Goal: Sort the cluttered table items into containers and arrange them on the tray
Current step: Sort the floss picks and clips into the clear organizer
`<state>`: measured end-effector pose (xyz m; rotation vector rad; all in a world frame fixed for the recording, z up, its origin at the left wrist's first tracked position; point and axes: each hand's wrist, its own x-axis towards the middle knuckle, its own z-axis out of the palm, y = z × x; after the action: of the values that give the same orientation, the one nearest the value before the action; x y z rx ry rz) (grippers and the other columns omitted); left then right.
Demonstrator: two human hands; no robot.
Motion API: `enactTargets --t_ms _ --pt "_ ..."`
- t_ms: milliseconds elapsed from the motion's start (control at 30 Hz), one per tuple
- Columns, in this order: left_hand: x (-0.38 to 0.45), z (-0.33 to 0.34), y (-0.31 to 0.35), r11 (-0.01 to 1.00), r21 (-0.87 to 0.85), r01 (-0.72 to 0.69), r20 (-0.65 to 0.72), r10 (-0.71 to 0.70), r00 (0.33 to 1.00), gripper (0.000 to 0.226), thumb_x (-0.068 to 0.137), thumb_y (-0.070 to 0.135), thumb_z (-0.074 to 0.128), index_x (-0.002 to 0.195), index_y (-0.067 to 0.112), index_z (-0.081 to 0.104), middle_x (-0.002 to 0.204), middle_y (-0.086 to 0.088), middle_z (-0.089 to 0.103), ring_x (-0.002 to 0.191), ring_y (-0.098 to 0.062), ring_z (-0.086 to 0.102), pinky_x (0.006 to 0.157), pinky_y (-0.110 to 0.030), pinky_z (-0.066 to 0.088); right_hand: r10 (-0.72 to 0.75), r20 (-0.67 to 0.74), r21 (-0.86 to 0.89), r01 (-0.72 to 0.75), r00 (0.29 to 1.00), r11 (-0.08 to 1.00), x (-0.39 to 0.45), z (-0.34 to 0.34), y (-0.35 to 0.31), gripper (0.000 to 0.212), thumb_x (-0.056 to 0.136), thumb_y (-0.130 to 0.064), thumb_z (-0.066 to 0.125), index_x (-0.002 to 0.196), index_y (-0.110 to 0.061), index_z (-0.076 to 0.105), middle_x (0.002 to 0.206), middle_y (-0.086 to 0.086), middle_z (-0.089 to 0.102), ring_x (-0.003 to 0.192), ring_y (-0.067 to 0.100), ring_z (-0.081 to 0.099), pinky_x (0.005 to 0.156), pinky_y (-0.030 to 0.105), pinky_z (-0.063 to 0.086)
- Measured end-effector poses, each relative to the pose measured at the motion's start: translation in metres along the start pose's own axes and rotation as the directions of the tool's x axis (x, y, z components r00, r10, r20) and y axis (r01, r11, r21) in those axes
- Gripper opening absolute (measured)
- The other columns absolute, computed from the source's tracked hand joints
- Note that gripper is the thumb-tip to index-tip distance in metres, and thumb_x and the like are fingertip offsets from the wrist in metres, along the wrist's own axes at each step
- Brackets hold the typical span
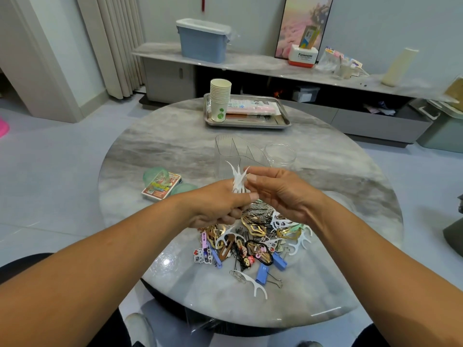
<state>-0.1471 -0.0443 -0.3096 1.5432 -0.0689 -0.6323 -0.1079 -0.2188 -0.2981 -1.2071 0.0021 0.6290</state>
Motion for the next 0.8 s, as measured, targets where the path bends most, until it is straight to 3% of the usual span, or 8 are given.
enactTargets --t_ms 67,167,300,367,500,633,700,800 --pt "0.000 0.001 0.001 0.999 -0.046 -0.004 0.035 0.005 0.999 0.020 0.102 0.017 0.058 0.120 0.009 0.053 0.071 0.000 0.046 0.054 -0.006 0.032 0.044 -0.015 0.027 -0.005 0.014 -0.144 0.007 1.000 0.990 0.000 0.001 0.003 0.043 0.074 -0.012 0.078 0.115 0.001 0.071 0.100 0.015 0.075 0.085 0.019 0.071 0.073 0.025 0.057" --pt "-0.001 -0.001 0.001 0.996 0.087 0.024 0.086 -0.031 0.996 0.032 0.101 0.018 0.060 0.124 -0.003 0.051 0.071 -0.002 0.044 0.057 -0.009 0.031 0.050 -0.023 0.024 -0.002 0.104 -0.241 0.027 0.995 0.970 -0.001 0.004 0.009 0.036 0.078 -0.023 0.077 0.107 -0.003 0.074 0.102 0.015 0.073 0.087 0.019 0.066 0.078 0.027 0.053" --pt "-0.001 -0.001 -0.002 0.959 0.281 0.047 0.046 -0.062 0.997 0.028 0.097 0.016 0.066 0.124 0.018 0.058 0.062 0.009 0.052 0.054 -0.003 0.041 0.047 -0.016 0.036 -0.038 0.146 -0.368 0.090 0.989 0.925 -0.003 0.018 0.013 0.034 0.079 -0.027 0.078 0.108 -0.009 0.077 0.096 0.003 0.078 0.077 0.007 0.070 0.065 0.018 0.054" --pt "0.001 0.001 -0.004 0.962 0.264 0.064 0.003 -0.068 0.998 0.022 0.095 0.012 0.067 0.115 0.019 0.061 0.067 0.005 0.053 0.052 -0.002 0.042 0.046 -0.016 0.037 -0.117 0.089 -0.415 0.143 0.989 0.898 -0.003 0.023 0.019 0.024 0.082 -0.026 0.081 0.098 -0.009 0.078 0.083 -0.002 0.076 0.068 0.006 0.068 0.054 0.016 0.050" --pt "0.005 0.001 -0.005 0.992 0.119 0.047 -0.136 -0.030 0.990 0.032 0.087 -0.001 0.072 0.112 0.018 0.065 0.078 -0.007 0.056 0.052 -0.006 0.038 0.043 -0.019 0.031 -0.264 -0.011 -0.407 0.237 0.964 0.882 0.000 0.028 0.026 0.027 0.086 -0.028 0.080 0.080 -0.003 0.072 0.060 -0.001 0.060 0.049 0.005 0.049 0.044 0.018 0.039" --pt "0.003 0.000 -0.007 0.983 0.183 -0.032 -0.210 0.071 0.975 0.036 0.079 -0.006 0.076 0.106 0.018 0.071 0.066 0.009 0.067 0.048 0.001 0.054 0.043 -0.014 0.040 -0.224 -0.025 -0.359 0.200 0.974 0.912 0.001 0.031 0.032 0.022 0.088 -0.020 0.078 0.071 -0.010 0.070 0.056 -0.004 0.061 0.047 0.003 0.049 0.044 0.018 0.041" --pt "0.000 0.001 -0.008 0.982 0.181 -0.047 -0.232 0.089 0.969 0.038 0.076 -0.006 0.078 0.107 0.015 0.070 0.072 0.008 0.069 0.056 0.000 0.059 0.046 -0.012 0.042 -0.212 -0.045 -0.353 0.183 0.976 0.918 0.001 0.033 0.035 0.020 0.090 -0.021 0.077 0.074 -0.010 0.070 0.053 -0.006 0.058 0.047 0.004 0.048 0.044 0.019 0.041" --pt "-0.006 -0.002 -0.004 0.988 0.154 -0.006 -0.307 0.054 0.950 0.063 0.071 0.003 0.087 0.123 0.016 0.054 0.102 -0.006 0.068 0.081 -0.015 0.062 0.057 -0.022 0.048 -0.183 -0.072 -0.250 0.160 0.981 0.955 0.001 0.033 0.030 0.020 0.092 -0.019 0.072 0.096 0.001 0.072 0.051 -0.009 0.059 0.046 0.002 0.055 0.044 0.017 0.044"
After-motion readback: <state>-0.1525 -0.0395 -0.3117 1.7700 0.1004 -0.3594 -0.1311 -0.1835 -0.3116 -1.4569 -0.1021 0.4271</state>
